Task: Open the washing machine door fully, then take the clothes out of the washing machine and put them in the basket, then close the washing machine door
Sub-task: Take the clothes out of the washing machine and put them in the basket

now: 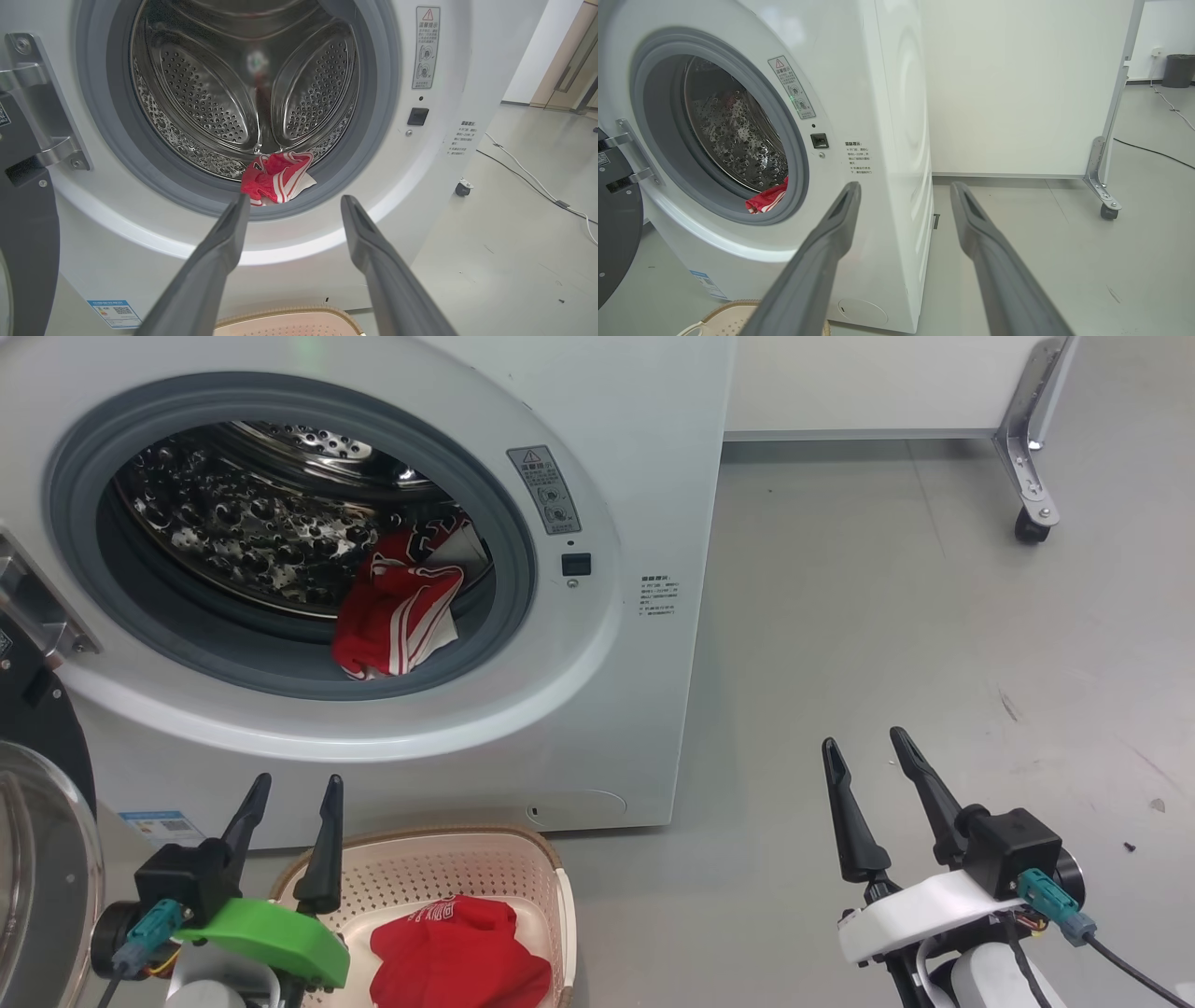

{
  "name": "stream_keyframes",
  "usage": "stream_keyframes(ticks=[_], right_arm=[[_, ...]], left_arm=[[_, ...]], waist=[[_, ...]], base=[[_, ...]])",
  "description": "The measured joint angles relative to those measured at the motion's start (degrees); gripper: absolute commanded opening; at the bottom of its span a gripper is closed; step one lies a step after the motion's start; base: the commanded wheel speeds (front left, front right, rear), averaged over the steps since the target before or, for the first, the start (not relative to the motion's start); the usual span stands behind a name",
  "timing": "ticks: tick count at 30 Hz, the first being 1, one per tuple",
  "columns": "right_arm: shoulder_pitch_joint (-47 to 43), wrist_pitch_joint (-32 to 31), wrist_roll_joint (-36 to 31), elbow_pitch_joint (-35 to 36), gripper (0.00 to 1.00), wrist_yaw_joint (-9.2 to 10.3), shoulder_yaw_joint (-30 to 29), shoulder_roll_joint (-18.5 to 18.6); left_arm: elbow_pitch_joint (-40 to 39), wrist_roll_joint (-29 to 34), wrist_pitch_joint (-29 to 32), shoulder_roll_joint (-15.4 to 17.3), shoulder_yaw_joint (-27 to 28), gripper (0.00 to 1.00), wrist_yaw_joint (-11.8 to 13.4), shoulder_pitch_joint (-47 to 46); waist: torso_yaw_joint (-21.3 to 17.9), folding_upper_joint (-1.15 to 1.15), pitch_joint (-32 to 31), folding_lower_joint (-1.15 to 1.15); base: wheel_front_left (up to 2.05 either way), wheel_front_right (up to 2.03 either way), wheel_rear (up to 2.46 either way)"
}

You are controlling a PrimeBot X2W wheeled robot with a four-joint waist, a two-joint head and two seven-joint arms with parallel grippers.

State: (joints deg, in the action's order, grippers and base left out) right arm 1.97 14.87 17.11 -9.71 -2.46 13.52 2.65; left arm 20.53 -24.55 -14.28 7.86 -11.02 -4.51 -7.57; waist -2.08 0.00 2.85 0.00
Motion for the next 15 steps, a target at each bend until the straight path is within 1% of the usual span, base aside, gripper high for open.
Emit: stream_keyframes(ticks=[15], right_arm=[[-0.1,0.0,-0.1,-0.1,1.00,-0.45,0.4,0.0]], left_arm=[[-2.7,1.5,0.0,-1.0,0.1,1.00,0.0,3.2]], waist=[[0.1,0.00,-0.7,0.00]], base=[[0.00,0.00,0.00]])
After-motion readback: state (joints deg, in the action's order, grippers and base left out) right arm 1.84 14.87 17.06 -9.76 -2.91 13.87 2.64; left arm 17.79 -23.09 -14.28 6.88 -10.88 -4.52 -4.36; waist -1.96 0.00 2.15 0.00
